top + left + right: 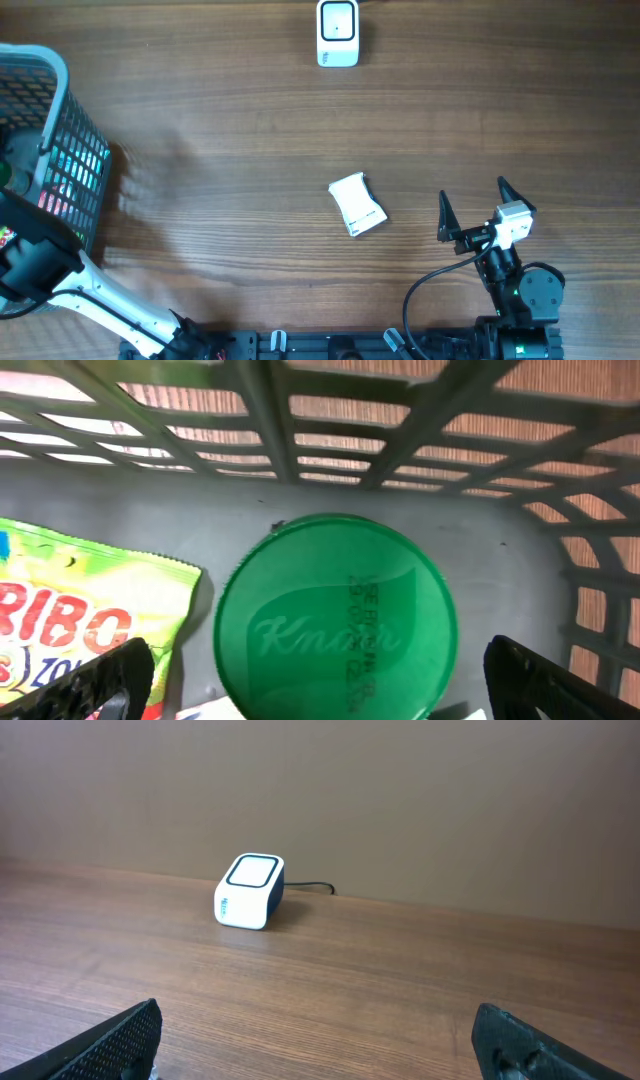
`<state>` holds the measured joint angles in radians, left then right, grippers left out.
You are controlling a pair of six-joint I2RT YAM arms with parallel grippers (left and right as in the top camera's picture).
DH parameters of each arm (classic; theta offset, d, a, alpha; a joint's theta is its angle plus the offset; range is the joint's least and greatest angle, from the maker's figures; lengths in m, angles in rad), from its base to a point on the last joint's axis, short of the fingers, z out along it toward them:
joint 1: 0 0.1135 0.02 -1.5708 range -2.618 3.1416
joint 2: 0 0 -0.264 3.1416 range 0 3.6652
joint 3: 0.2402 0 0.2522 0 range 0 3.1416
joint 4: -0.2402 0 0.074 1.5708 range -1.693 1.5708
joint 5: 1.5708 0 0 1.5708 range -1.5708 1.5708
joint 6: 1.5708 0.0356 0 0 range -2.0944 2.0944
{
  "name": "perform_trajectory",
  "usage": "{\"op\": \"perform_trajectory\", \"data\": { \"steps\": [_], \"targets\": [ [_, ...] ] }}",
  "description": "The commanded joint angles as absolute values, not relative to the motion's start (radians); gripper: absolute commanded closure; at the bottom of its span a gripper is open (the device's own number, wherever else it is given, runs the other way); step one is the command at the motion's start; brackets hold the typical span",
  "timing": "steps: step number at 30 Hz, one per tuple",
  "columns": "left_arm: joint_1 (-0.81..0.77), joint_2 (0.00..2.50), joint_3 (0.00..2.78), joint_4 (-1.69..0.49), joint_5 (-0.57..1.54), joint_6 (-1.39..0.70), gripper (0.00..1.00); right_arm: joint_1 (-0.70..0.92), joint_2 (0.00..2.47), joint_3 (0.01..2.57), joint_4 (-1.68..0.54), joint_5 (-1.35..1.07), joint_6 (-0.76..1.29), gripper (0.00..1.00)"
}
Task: Scan the item barcode
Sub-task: 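Return the left gripper into the basket above the green-lidded jar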
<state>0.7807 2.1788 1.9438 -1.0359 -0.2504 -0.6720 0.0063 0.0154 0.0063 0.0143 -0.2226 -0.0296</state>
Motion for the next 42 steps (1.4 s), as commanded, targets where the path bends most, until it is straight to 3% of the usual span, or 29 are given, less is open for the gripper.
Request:
{"op": "perform_trajectory", "data": {
  "steps": [1,7,13,16,19,24,33,42],
  "targets": [
    [0.776,2.189,1.943,-1.037,-0.282,-0.689,0.01,0.013,0.010,0.005,0.017,-0.205,-0.020,0.01],
    [0.776,2.189,1.943,-1.036,-0.281,-0.689,0.18,0.013,0.010,0.005,0.017,-0.205,-0.020,0.00],
    [0.776,2.207,1.943,-1.032,-0.281,-0.689,0.12,0.013,0.010,0.005,0.017,-0.205,-0.020,0.00],
    [0.776,2.218,1.943,-1.028,-0.282,-0.689,0.16,0.013,0.010,0.005,0.017,-0.205,-0.020,0.00],
    [0.776,2.223,1.943,-1.023,-0.282,-0.689,0.38,0.013,0.010,0.005,0.017,-0.205,-0.020,0.00],
    [0.774,2.223,1.943,-1.033,-0.281,-0.689,0.62,0.013,0.010,0.005,0.017,-0.205,-0.020,0.01],
    [0.730,2.222,1.943,-1.087,-0.278,-0.689,0.62,0.013,0.010,0.005,0.017,-0.205,-0.020,0.00],
    [0.606,2.222,1.943,-1.137,-0.278,-0.689,0.53,0.013,0.010,0.005,0.017,-0.205,-0.020,0.00]
  ]
}}
